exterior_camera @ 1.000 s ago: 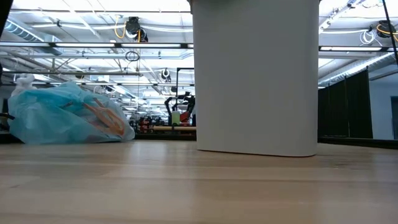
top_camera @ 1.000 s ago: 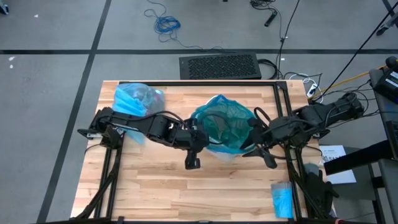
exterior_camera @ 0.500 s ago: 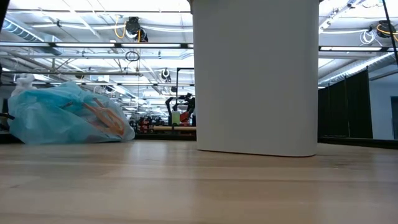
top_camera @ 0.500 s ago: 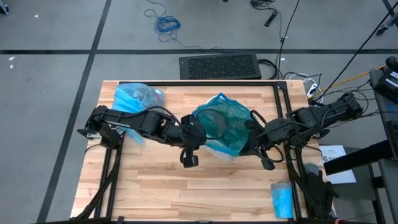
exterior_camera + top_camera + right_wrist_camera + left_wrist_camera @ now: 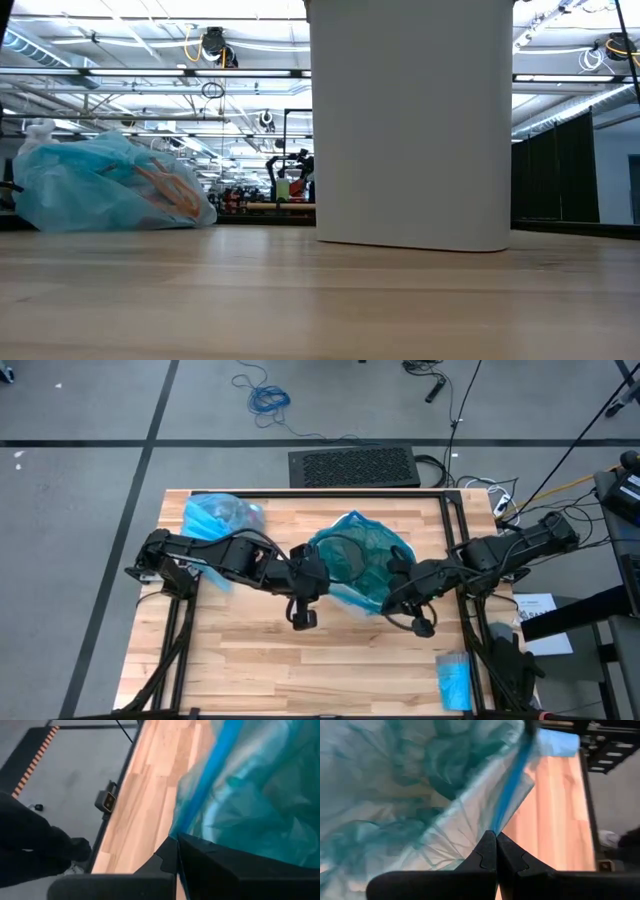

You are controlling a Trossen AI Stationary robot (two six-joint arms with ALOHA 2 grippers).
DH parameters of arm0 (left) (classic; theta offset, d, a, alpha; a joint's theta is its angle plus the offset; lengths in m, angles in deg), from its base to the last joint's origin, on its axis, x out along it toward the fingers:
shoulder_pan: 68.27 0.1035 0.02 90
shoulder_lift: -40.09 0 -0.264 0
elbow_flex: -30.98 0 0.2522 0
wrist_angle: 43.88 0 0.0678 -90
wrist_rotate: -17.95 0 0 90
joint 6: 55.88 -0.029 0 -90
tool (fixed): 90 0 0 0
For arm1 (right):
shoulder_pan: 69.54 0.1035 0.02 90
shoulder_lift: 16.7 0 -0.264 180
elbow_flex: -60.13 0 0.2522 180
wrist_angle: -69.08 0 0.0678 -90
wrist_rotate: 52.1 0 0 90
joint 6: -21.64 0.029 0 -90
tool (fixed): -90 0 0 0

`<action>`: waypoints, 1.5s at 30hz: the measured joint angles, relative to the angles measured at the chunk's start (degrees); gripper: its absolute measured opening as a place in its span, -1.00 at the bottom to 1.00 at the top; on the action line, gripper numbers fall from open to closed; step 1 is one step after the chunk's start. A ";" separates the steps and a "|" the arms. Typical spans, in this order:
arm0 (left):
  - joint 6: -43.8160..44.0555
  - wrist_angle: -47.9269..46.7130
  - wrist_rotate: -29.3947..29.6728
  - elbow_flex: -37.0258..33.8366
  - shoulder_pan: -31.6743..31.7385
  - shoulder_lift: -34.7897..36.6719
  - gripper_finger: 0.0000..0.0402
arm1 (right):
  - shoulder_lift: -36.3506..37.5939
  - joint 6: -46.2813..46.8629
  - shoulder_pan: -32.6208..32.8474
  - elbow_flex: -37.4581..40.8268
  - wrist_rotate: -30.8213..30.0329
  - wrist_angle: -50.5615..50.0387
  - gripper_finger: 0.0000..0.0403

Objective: Place trash/remove bag and relplace
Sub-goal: Insert the new blue trash bag into the white trash bin

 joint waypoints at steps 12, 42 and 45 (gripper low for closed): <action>2.54 0.48 -4.40 0.00 0.00 0.00 -0.78 | -0.25 0.78 -0.63 0.00 -1.28 -0.91 -1.00; 10.42 19.28 1.54 0.00 -1.41 1.66 0.00 | -1.07 4.06 -2.51 0.11 -0.83 -4.20 -1.00; 10.17 19.51 4.63 0.00 -1.95 0.53 0.00 | 0.10 4.30 -2.20 0.07 0.44 -2.73 -1.00</action>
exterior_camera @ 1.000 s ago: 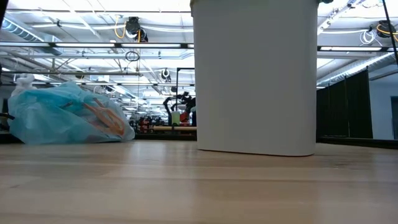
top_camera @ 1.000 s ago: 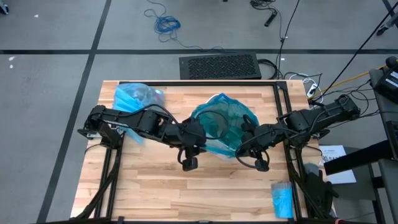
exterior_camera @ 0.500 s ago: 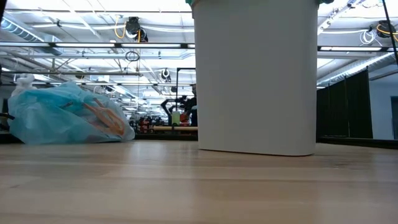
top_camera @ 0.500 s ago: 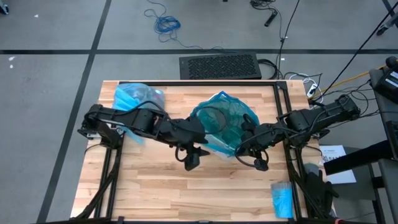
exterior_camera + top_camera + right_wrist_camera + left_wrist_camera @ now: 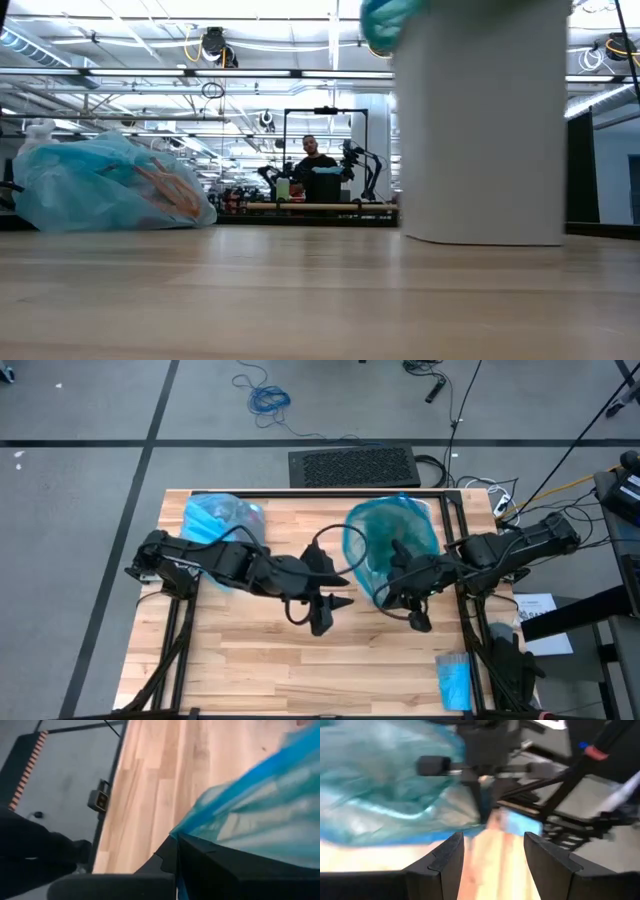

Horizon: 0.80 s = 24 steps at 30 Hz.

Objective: Place trash/remove bag and relplace
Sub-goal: Insert the new blue trash bag into the white trash bin

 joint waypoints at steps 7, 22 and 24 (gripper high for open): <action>-1.68 -0.14 4.81 -0.02 0.96 -0.74 0.00 | 1.46 -0.21 0.21 -0.03 0.12 2.29 -0.98; -3.19 1.37 7.14 -0.02 1.61 -0.75 0.00 | 11.11 6.59 0.21 -0.07 1.58 0.48 -0.16; -3.19 1.36 7.14 -0.02 1.95 -0.75 0.00 | 12.73 7.78 0.23 -0.07 0.07 0.57 -0.07</action>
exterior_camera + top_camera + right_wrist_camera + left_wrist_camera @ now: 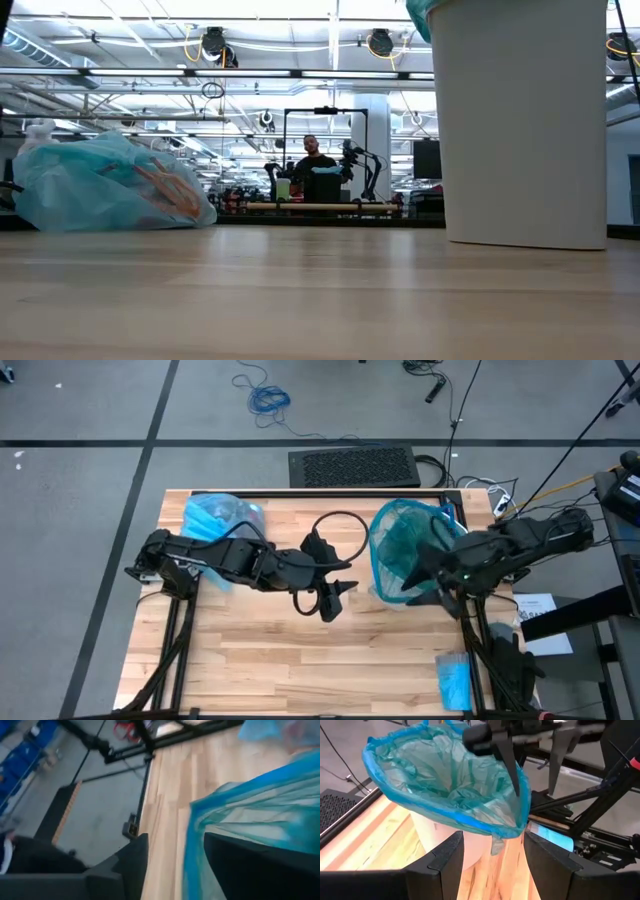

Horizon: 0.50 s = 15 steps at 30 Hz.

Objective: Place trash/remove bag and relplace
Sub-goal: Insert the new blue trash bag into the white trash bin

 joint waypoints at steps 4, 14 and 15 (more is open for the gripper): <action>0.02 -0.13 -0.02 0.00 0.44 0.00 0.00 | 2.03 1.20 -0.02 -0.07 -6.82 -1.91 0.00; 1.20 -0.16 -0.04 0.00 0.43 -0.02 0.00 | -4.09 1.59 -1.00 -0.04 -9.46 -10.38 -0.02; 1.66 -0.16 -0.04 0.00 0.43 -0.02 0.00 | -5.02 1.51 -1.32 -0.04 -9.82 -11.23 -0.03</action>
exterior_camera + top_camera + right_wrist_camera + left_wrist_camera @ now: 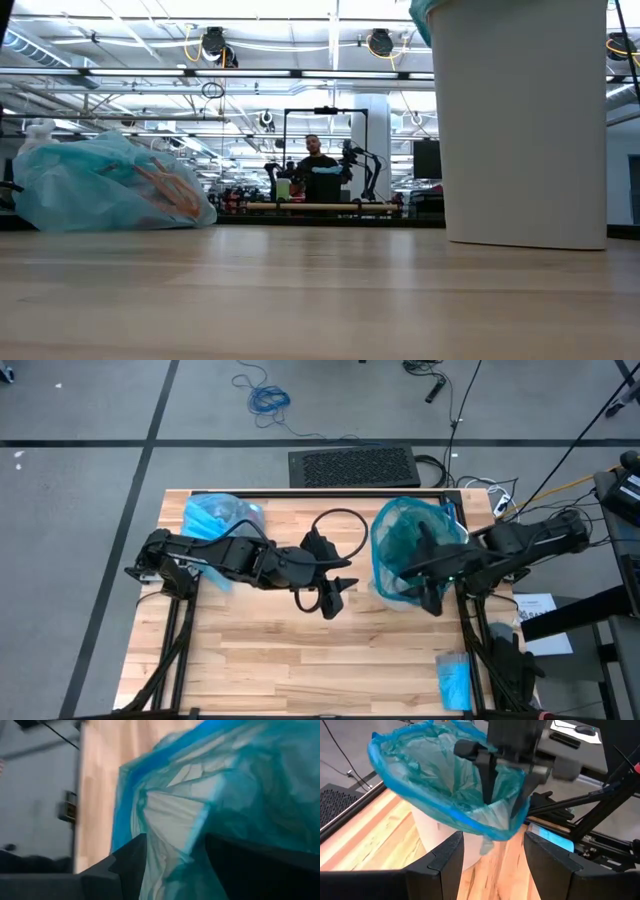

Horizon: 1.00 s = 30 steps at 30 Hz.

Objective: Place trash/remove bag and relplace
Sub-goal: Insert the new blue trash bag into the white trash bin

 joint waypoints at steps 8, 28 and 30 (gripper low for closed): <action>-0.27 -4.46 -1.25 0.00 -0.02 1.27 0.00 | -5.18 -1.04 -1.47 0.04 -4.68 0.24 -0.83; -12.31 -31.65 -1.77 0.00 -0.66 16.72 0.00 | -42.28 -1.98 -4.08 -36.00 -8.68 -1.78 -0.99; -12.41 -32.61 -1.89 0.00 -0.66 17.91 0.00 | -46.05 -3.18 -4.35 -42.09 -7.79 -3.21 -0.99</action>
